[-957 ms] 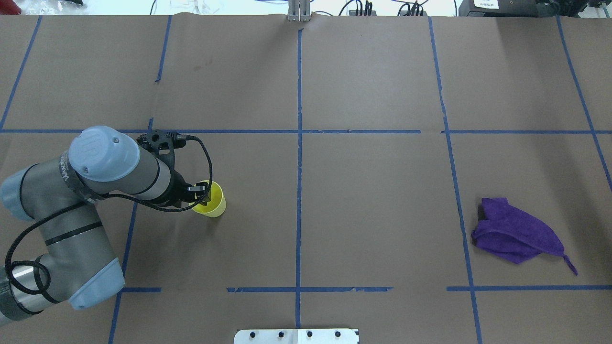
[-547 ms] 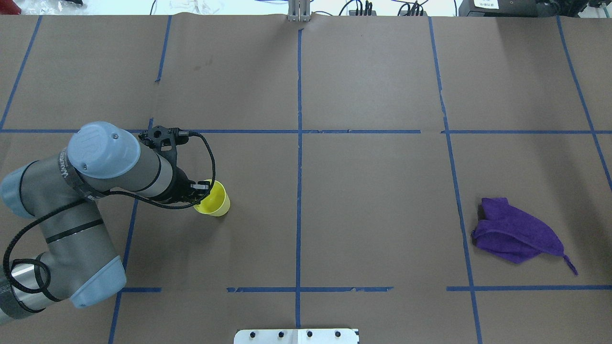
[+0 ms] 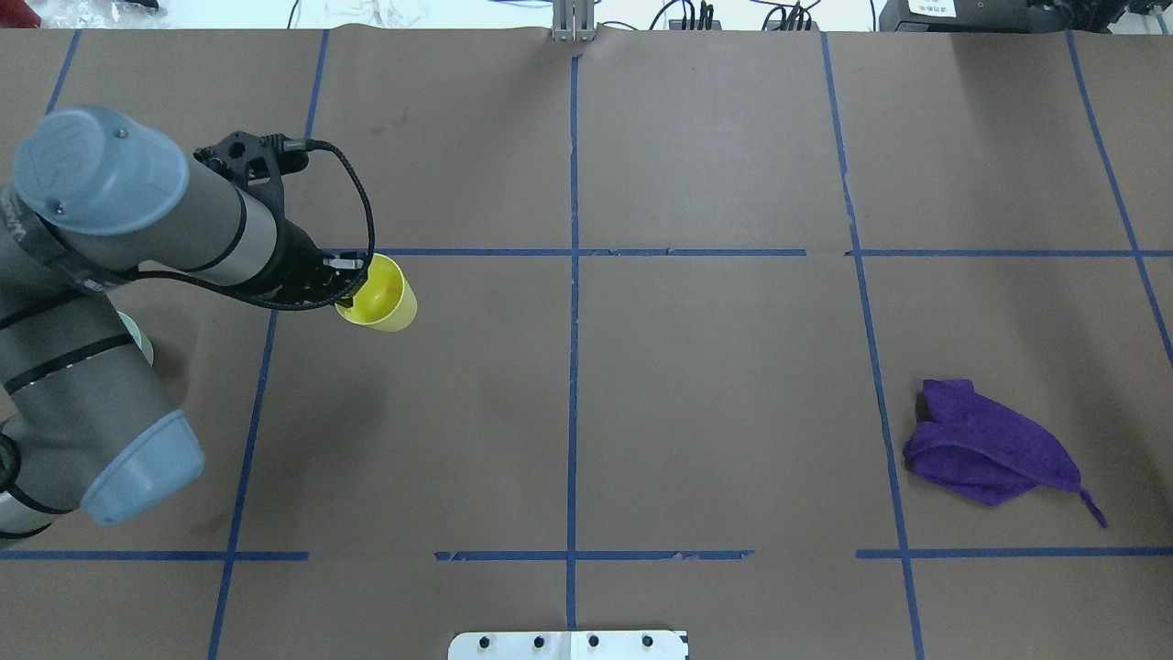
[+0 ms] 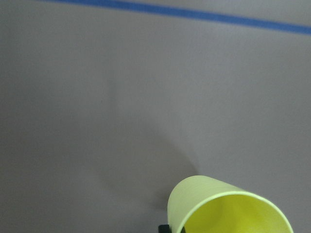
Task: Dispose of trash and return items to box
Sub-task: 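Lift the yellow cup with left gripper while right gripper reaches toward cloth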
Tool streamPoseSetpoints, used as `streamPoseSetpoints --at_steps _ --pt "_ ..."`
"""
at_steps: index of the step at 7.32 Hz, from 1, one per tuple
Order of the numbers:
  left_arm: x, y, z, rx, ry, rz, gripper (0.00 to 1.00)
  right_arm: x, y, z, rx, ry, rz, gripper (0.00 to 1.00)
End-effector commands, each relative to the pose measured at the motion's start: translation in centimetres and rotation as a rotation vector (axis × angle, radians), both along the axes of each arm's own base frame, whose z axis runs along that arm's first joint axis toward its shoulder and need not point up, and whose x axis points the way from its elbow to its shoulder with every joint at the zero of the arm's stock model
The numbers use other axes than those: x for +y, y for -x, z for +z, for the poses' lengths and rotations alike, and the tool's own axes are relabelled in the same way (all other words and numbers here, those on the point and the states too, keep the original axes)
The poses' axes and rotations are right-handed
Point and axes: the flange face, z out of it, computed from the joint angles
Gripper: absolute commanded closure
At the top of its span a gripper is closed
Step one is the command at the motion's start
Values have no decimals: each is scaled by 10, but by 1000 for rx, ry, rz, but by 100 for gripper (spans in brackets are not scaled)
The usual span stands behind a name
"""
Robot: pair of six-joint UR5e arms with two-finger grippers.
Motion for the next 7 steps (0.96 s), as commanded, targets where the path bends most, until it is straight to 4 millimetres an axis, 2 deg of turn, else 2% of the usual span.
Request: streamPoseSetpoints --at_steps 1,2,4,6,7 --pt "-25 54 -16 -68 -83 7 100 20 81 -55 78 34 26 0" --pt "-42 85 -12 -92 -120 14 100 37 109 -52 54 31 55 0" --pt "-72 146 0 -184 -208 34 100 88 174 -37 -10 33 131 0" --pt "-91 194 20 -274 -301 96 100 119 239 -42 34 88 152 0" --pt "-100 213 27 -305 -333 118 100 134 266 -38 72 78 159 0"
